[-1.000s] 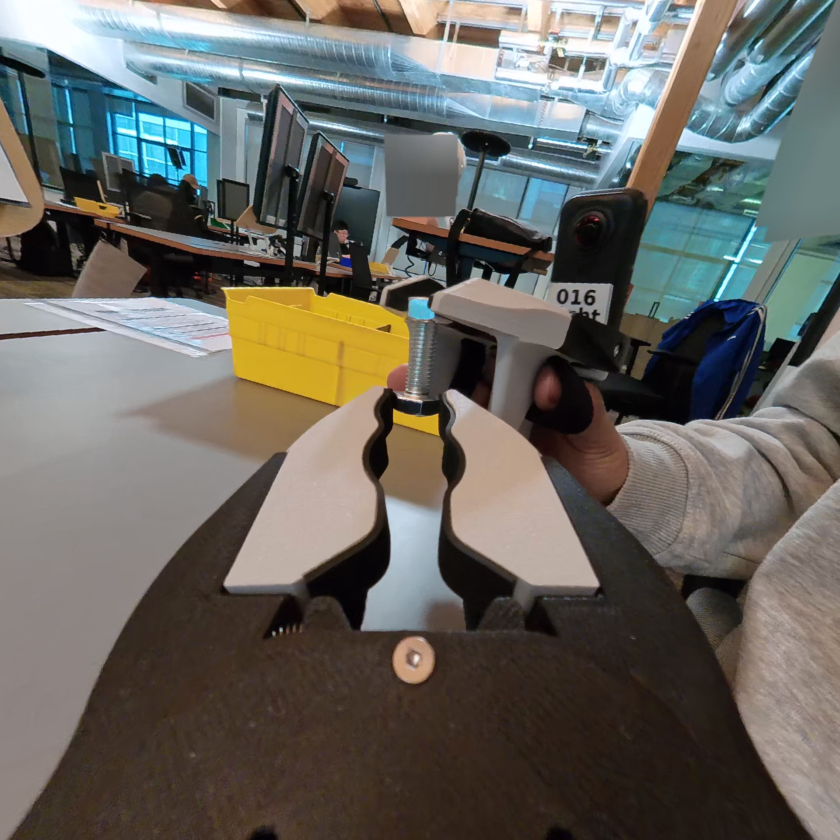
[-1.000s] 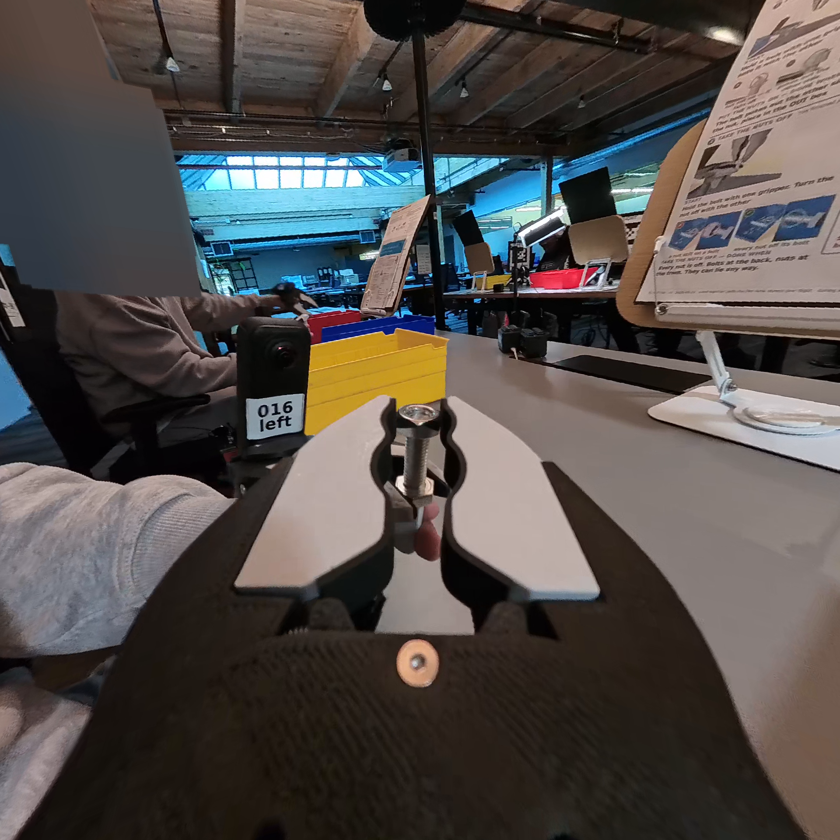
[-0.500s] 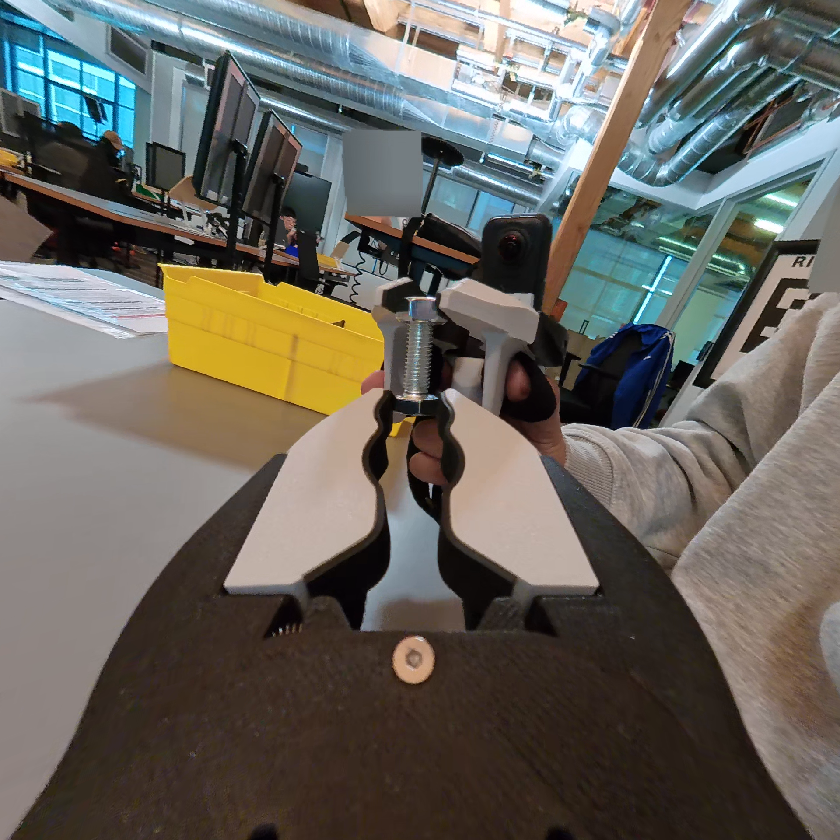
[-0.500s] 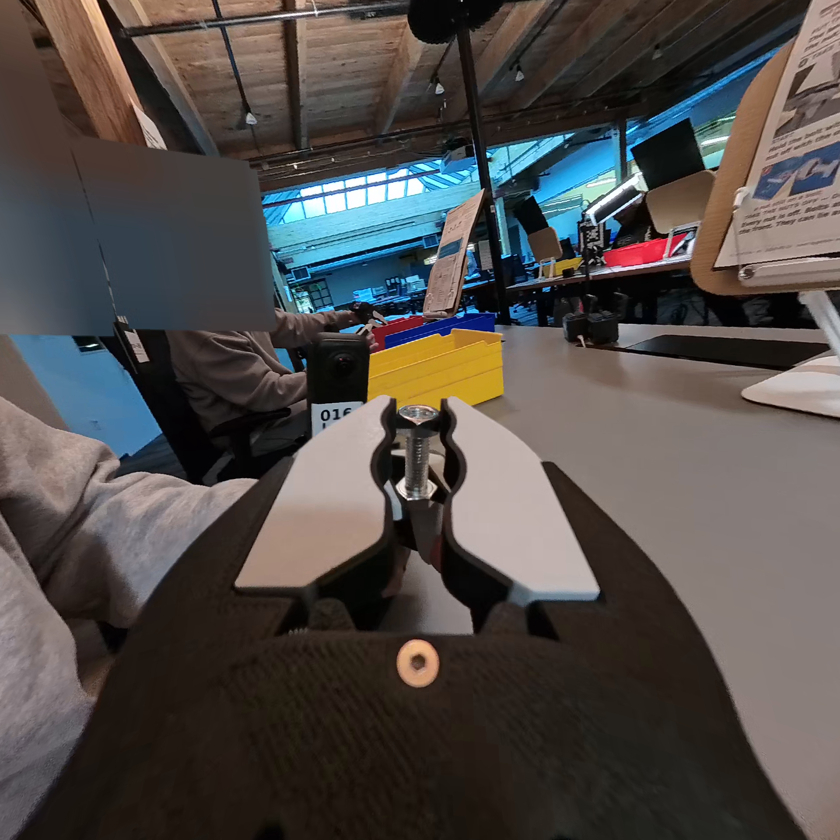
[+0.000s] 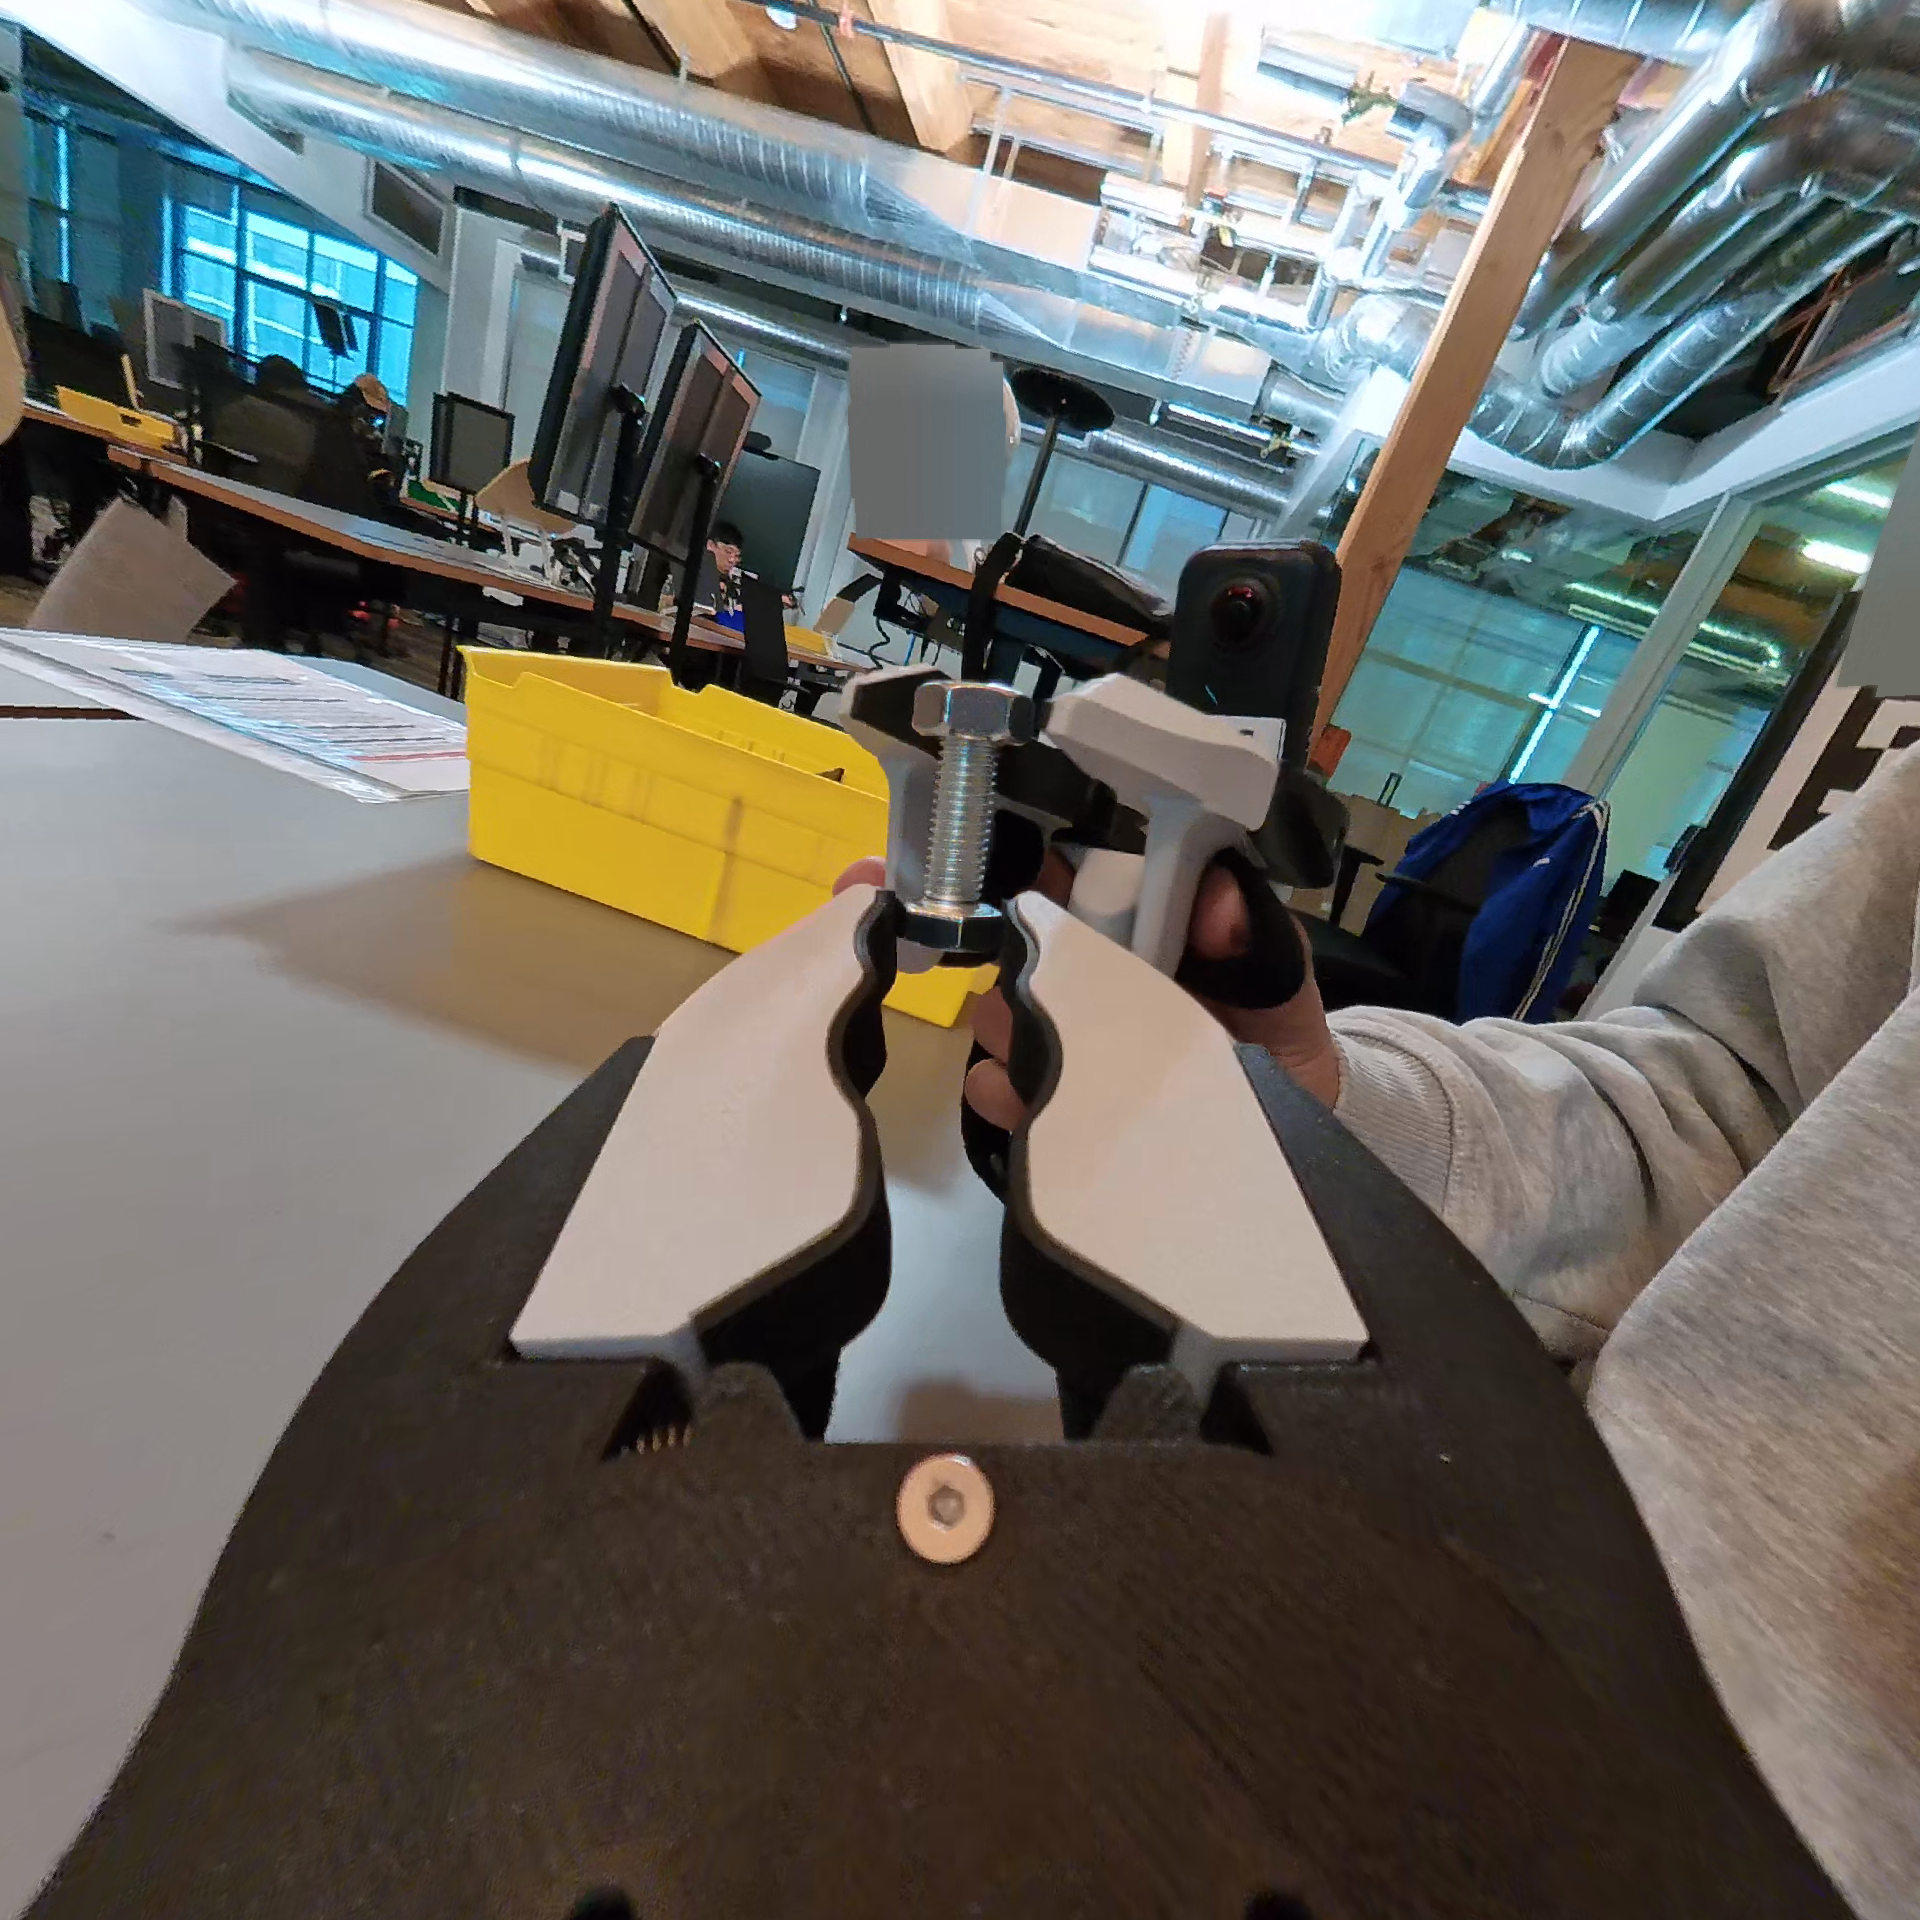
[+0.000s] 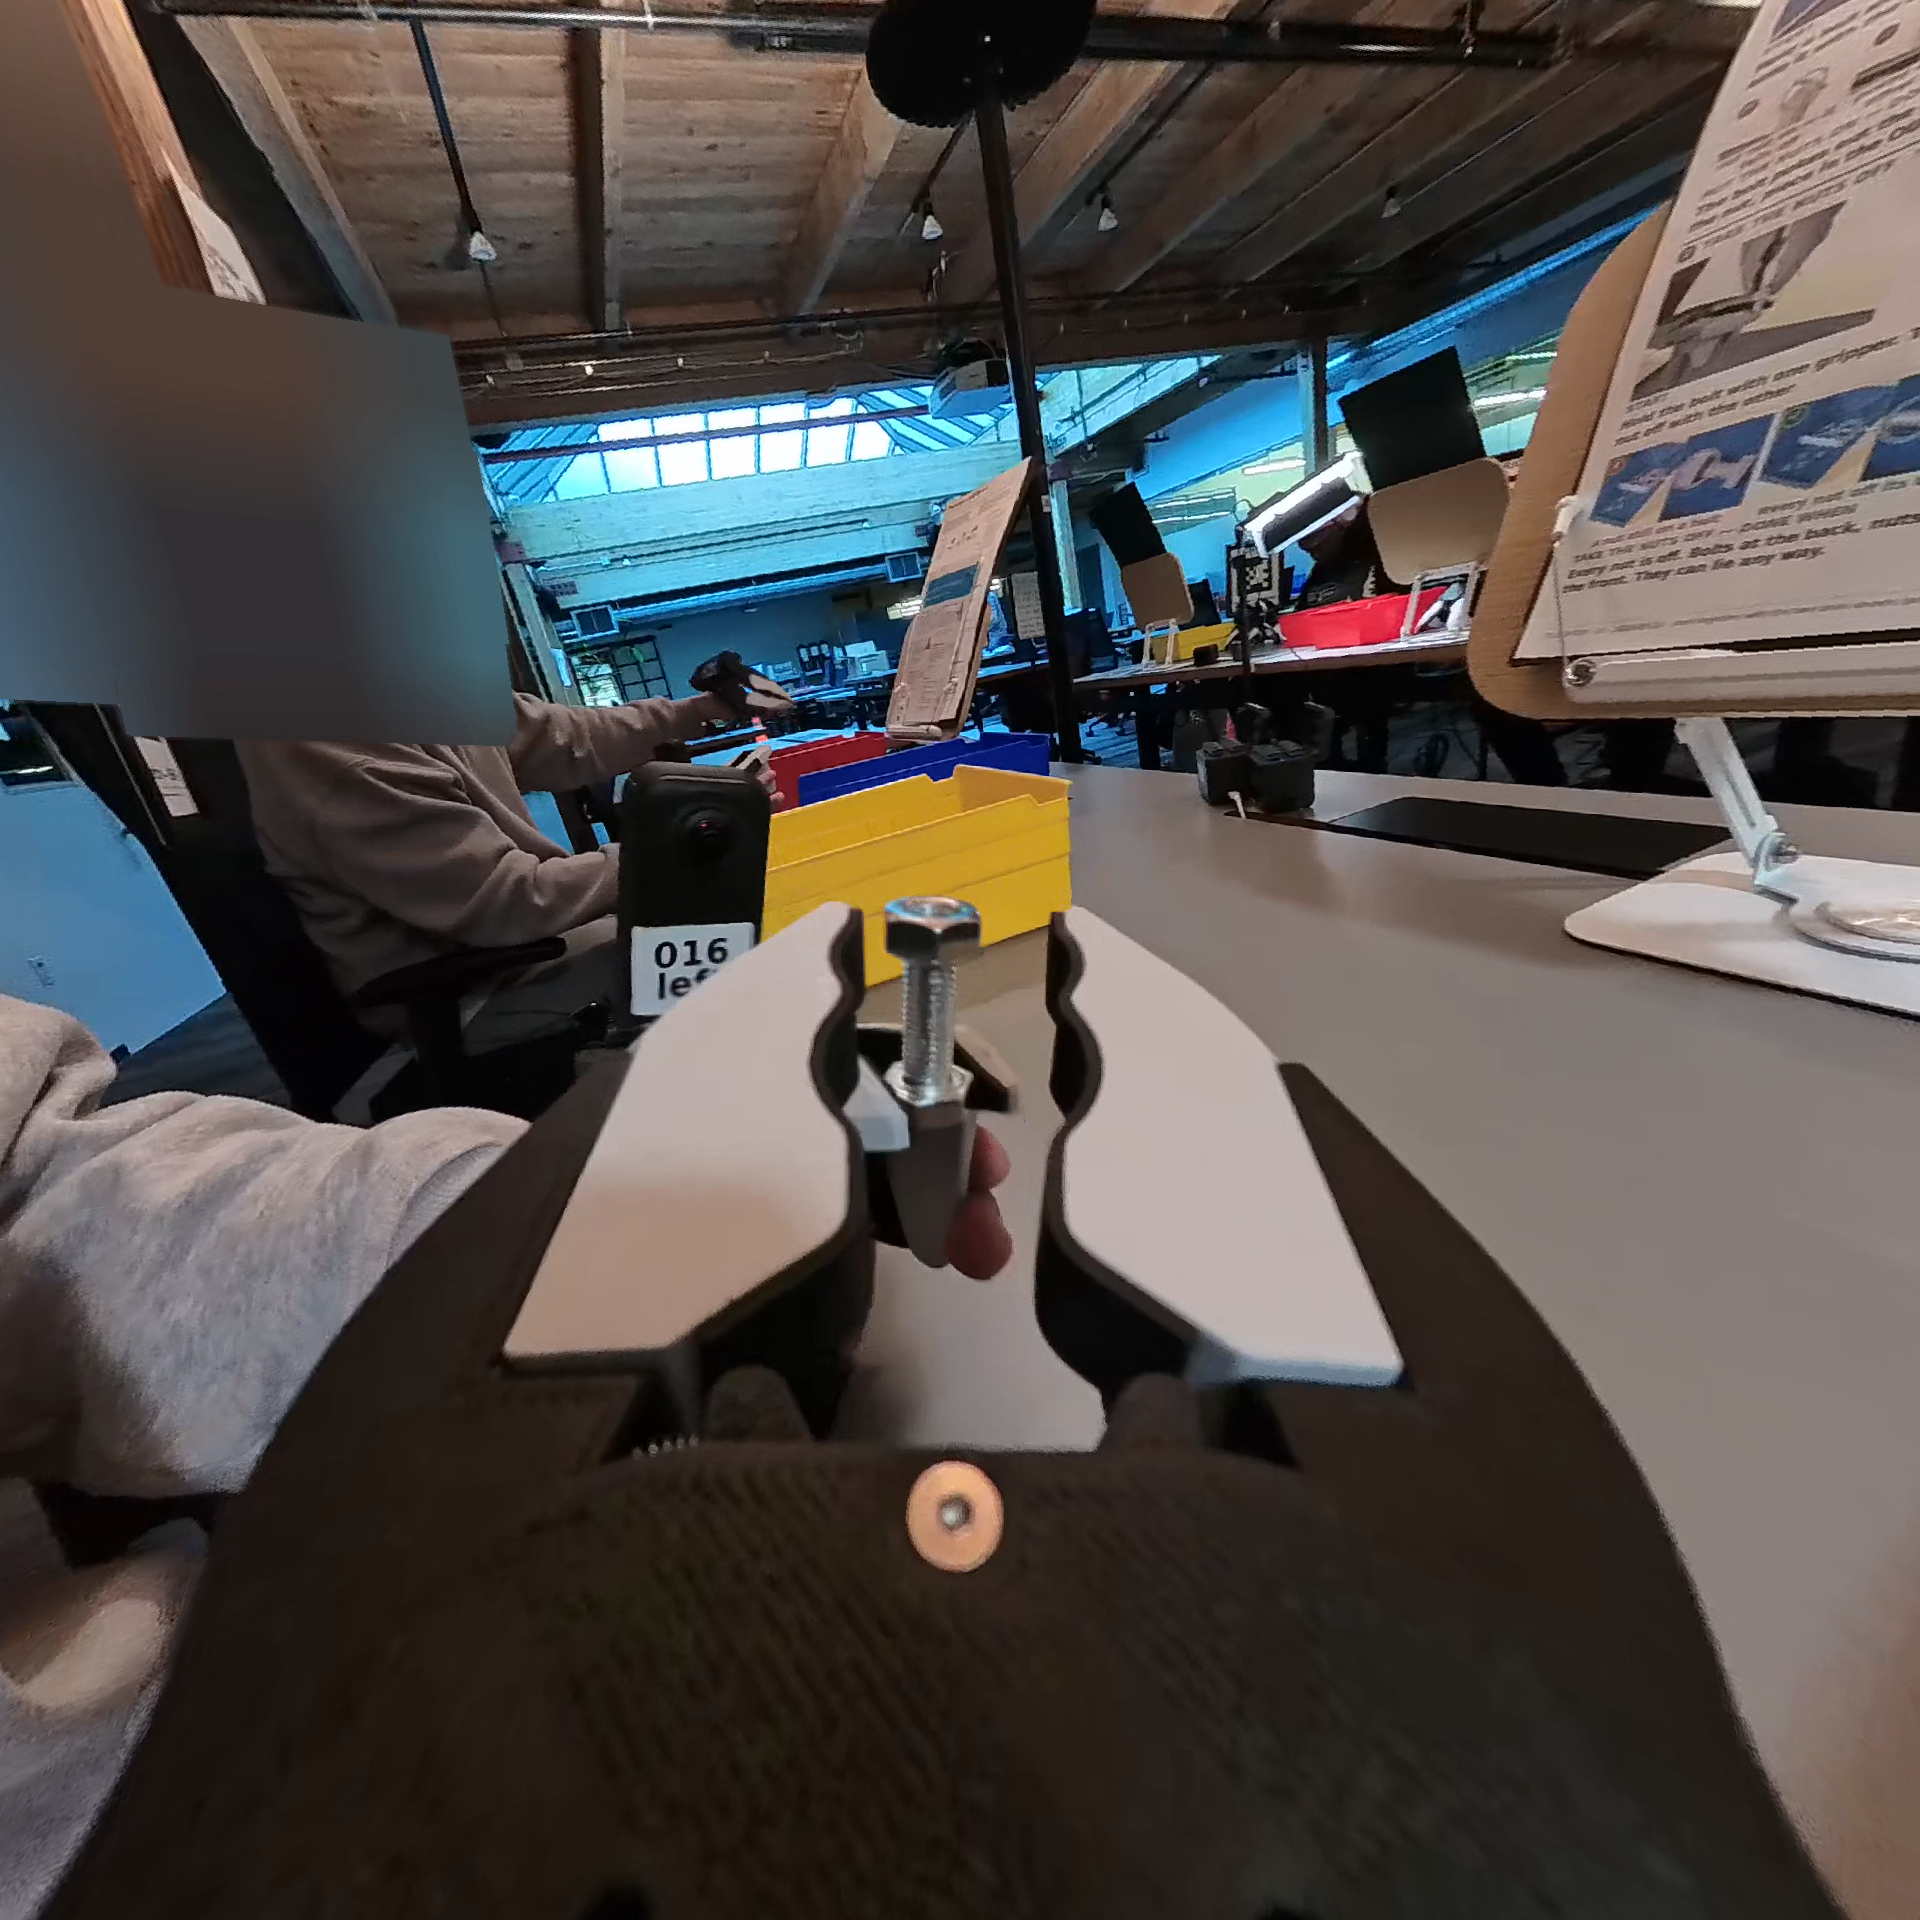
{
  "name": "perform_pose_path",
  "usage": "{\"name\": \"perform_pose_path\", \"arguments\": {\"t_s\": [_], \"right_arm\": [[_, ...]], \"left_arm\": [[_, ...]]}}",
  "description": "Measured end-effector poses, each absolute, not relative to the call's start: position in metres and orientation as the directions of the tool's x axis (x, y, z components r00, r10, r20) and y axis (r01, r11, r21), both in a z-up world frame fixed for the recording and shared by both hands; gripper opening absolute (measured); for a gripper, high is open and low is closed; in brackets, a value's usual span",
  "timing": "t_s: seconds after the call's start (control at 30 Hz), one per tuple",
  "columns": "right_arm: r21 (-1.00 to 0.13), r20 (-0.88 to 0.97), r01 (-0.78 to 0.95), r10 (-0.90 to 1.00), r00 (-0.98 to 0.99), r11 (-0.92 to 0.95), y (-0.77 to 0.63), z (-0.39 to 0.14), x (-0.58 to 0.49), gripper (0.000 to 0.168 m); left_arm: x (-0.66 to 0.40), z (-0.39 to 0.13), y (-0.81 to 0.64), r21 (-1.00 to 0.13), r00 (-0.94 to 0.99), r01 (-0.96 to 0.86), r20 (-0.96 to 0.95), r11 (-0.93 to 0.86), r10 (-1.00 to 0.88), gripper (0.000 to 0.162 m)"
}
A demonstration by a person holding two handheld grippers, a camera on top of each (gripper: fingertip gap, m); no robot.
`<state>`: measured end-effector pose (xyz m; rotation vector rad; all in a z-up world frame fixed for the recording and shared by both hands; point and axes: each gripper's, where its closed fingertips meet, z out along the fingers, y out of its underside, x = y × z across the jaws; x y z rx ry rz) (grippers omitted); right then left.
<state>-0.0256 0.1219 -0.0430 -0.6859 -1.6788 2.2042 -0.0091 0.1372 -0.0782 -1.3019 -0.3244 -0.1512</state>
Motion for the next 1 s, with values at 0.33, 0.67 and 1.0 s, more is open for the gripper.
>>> {"name": "perform_pose_path", "arguments": {"t_s": [0.33, 0.67, 1.0], "right_arm": [[-0.942, -0.250, 0.090, 0.498, -0.830, -0.324, 0.129, -0.042, -0.030, 0.032], [-0.932, -0.268, 0.109, 0.452, -0.851, -0.347, 0.126, -0.039, -0.026, 0.027], [-0.953, -0.227, 0.106, 0.437, -0.870, -0.285, 0.117, -0.044, -0.020, 0.017]], "left_arm": [[-0.017, -0.074, 0.132, -0.911, 0.941, 0.275, 0.321, 0.308, 0.109, 0.020], [-0.015, -0.071, 0.132, -0.907, 0.943, 0.271, 0.317, 0.322, 0.101, 0.020], [-0.008, -0.081, 0.141, -0.945, 0.958, 0.233, 0.264, 0.229, 0.112, 0.019]]}}
